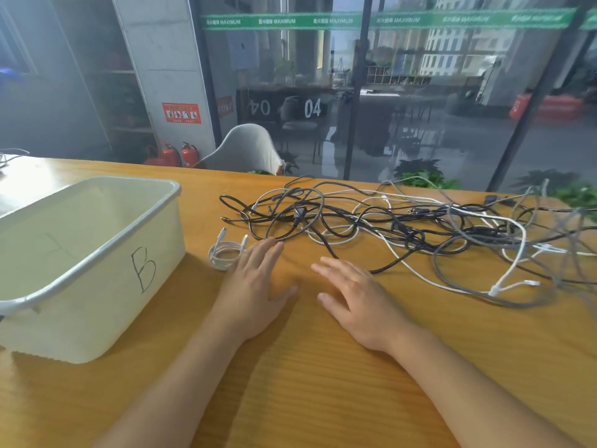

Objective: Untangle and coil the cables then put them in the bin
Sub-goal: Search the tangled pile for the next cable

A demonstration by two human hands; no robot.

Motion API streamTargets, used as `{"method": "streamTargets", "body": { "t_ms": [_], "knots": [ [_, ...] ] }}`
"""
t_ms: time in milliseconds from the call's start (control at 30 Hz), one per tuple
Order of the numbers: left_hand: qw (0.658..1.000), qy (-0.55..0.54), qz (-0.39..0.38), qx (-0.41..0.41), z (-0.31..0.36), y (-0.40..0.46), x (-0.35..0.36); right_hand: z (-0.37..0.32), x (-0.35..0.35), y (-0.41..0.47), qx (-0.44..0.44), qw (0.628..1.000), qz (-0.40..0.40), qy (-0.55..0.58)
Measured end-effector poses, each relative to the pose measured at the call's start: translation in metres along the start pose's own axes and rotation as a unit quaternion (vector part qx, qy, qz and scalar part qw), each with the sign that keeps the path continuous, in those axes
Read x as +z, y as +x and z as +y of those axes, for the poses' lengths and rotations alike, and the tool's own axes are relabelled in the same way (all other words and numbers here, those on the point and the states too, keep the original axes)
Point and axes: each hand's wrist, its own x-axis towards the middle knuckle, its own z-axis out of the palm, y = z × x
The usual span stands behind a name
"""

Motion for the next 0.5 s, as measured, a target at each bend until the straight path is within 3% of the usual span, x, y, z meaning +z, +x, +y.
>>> {"method": "streamTargets", "body": {
  "t_ms": [200, 400, 500],
  "knots": [
    [0.998, 0.022, -0.025, 0.054, 0.047, 0.008, 0.013, 0.059, -0.033, -0.048, 0.063, 0.995, 0.056, -0.056],
    [0.994, 0.009, -0.035, 0.106, 0.098, 0.018, 0.037, 0.084, -0.05, -0.087, 0.198, 0.974, 0.049, -0.095],
    [0.99, -0.011, -0.04, 0.132, 0.125, 0.021, 0.047, 0.083, -0.052, -0.1, 0.143, 0.985, 0.064, -0.069]
  ]
}}
